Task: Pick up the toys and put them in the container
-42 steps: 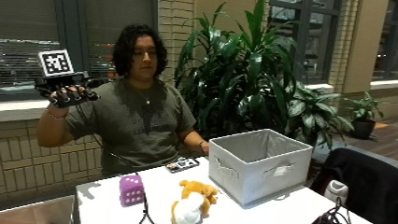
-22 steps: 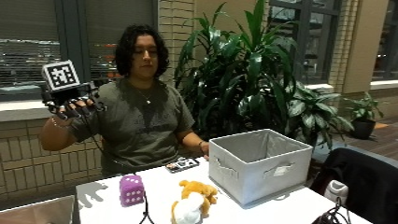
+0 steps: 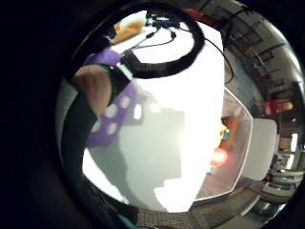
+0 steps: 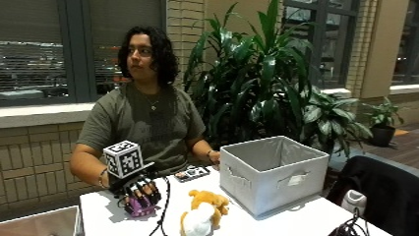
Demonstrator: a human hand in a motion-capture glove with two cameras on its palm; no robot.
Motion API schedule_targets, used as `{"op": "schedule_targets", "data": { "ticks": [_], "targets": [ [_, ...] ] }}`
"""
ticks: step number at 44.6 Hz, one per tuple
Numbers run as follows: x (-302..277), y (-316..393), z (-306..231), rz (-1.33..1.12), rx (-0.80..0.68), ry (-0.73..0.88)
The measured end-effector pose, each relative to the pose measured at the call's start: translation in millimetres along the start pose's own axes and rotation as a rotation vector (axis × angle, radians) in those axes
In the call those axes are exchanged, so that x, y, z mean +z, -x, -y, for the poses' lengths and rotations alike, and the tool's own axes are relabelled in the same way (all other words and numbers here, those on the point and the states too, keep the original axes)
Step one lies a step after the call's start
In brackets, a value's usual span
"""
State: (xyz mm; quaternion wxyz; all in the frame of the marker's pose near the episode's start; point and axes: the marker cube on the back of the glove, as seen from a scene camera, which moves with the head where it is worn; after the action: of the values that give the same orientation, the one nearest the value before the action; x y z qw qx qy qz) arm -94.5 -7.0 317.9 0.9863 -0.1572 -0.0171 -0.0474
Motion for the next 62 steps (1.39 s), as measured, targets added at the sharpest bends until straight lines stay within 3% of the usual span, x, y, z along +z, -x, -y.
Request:
{"op": "schedule_targets", "data": {
  "ticks": [2, 10, 17, 24, 33, 40, 44, 48, 51, 55, 62],
  "targets": [
    [8, -2, 0, -0.074, -0.064, -0.002],
    [15, -16, 24, -0.165, -0.077, -0.096],
    [4, -12, 30, -0.206, -0.228, -0.192],
    [-76, 50, 27, 0.029, -0.352, -0.317],
    [-215, 205, 78, 0.287, -0.559, -0.408],
    [-286, 312, 133, 0.263, -0.793, -0.459],
    [-297, 363, 167, 0.296, -0.697, -0.409],
    [-288, 378, 198, 0.167, -0.76, -0.404],
    [-283, 391, 208, 0.202, -0.717, -0.295],
    [-267, 387, 219, 0.101, -0.692, -0.226],
    [-253, 350, 222, 0.022, -0.499, -0.187]
  ]
}}
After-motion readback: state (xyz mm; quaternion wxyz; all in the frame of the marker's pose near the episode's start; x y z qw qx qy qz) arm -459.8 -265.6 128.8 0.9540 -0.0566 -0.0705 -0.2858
